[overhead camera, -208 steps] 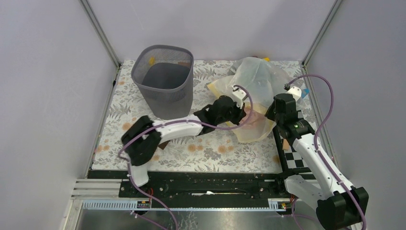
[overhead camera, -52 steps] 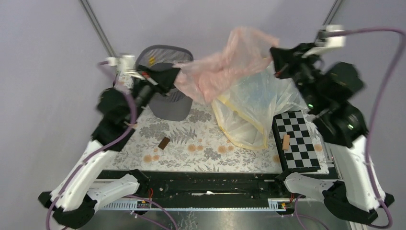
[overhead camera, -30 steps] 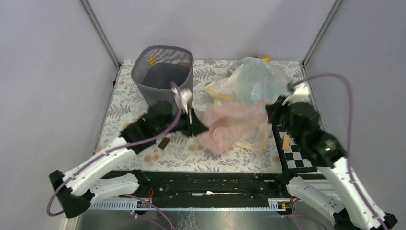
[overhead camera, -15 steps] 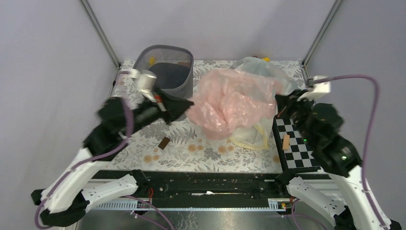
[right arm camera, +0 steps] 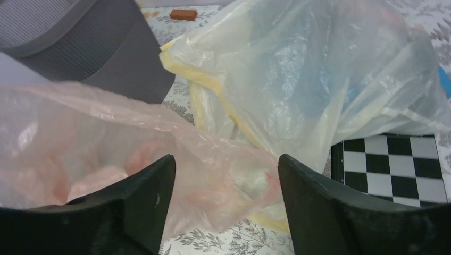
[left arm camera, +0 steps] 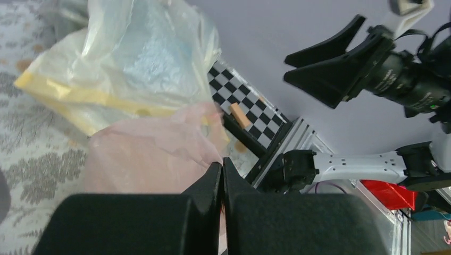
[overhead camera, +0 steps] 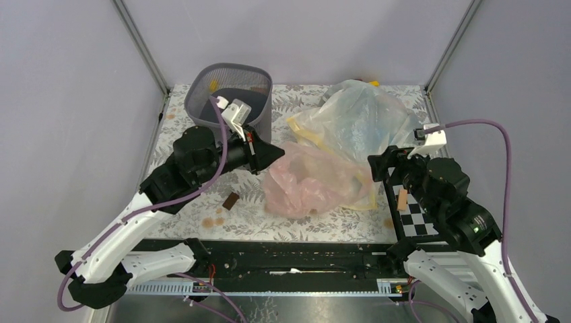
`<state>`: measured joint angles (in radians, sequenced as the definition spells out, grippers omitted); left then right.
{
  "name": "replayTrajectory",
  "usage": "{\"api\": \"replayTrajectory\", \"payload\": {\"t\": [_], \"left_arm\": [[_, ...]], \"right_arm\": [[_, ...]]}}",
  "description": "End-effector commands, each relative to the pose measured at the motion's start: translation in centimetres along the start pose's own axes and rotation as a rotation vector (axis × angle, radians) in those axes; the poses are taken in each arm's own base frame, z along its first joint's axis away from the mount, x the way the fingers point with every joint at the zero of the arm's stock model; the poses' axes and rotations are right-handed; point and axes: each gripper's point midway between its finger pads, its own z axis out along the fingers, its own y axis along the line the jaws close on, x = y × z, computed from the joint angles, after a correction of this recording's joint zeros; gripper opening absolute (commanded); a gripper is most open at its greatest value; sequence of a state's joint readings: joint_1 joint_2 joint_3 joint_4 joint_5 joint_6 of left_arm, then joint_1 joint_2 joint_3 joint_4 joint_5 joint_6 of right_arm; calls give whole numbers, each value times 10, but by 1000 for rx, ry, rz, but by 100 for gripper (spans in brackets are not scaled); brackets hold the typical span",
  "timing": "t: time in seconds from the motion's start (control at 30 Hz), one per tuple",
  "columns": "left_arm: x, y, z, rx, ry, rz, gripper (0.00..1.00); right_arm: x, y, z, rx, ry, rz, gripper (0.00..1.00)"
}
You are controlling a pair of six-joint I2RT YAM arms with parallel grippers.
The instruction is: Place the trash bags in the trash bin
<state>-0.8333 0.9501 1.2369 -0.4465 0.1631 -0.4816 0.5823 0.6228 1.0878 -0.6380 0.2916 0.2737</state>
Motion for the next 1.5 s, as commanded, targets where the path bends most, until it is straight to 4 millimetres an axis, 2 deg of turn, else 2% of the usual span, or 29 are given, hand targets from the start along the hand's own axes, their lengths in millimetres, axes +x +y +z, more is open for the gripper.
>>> {"api": "replayTrajectory", "payload": {"t": [0.0,0.07,0.13,0.27,0.37,0.5,0.77,0.83,0.87,0.93,0.97,1.0,1.03,1.13,1.17,1.23,1.37,1.47], "left_arm": [[-24,-23,8,110,-52,73,0],[-20,-23,16,118,-22,79,0],[-16,-24,22,135,5,82,0],[-15,-33,26,184,29,100,0],[-23,-35,22,177,10,102,0],[-33,-44,11,201,-21,110,0],[-42,-64,-9,273,-11,129,0],[-44,-69,-15,295,-20,149,0],[-46,-71,-18,301,-24,159,0],[-48,-71,-21,298,-35,173,0],[-49,-68,-21,281,-40,177,0],[-48,-62,-19,253,-42,179,0],[-45,-53,-15,212,-39,177,1],[-22,-18,1,75,6,165,13],[-14,-6,5,35,20,160,18],[3,12,12,-14,33,166,29],[27,28,17,-14,1,163,70],[36,30,17,14,-40,168,88]], "right_arm": [[-27,39,1,-200,-55,-99,81],[-35,55,1,-281,-60,-143,82],[-35,75,3,-384,-44,-181,82],[-15,110,13,-593,7,-222,83],[0,131,22,-720,16,-237,82],[11,146,36,-810,16,-264,82],[20,156,75,-817,55,-290,77],[21,156,82,-808,60,-292,65],[21,157,83,-807,61,-291,54],[21,154,86,-779,69,-287,26],[18,149,88,-743,68,-281,15],[16,142,91,-689,69,-272,5],[14,134,93,-633,77,-248,0],[13,105,97,-426,157,-188,0],[19,94,99,-350,221,-172,0],[28,85,96,-287,322,-160,0],[45,84,93,-281,404,-126,0],[53,80,99,-257,419,-121,0]]}}
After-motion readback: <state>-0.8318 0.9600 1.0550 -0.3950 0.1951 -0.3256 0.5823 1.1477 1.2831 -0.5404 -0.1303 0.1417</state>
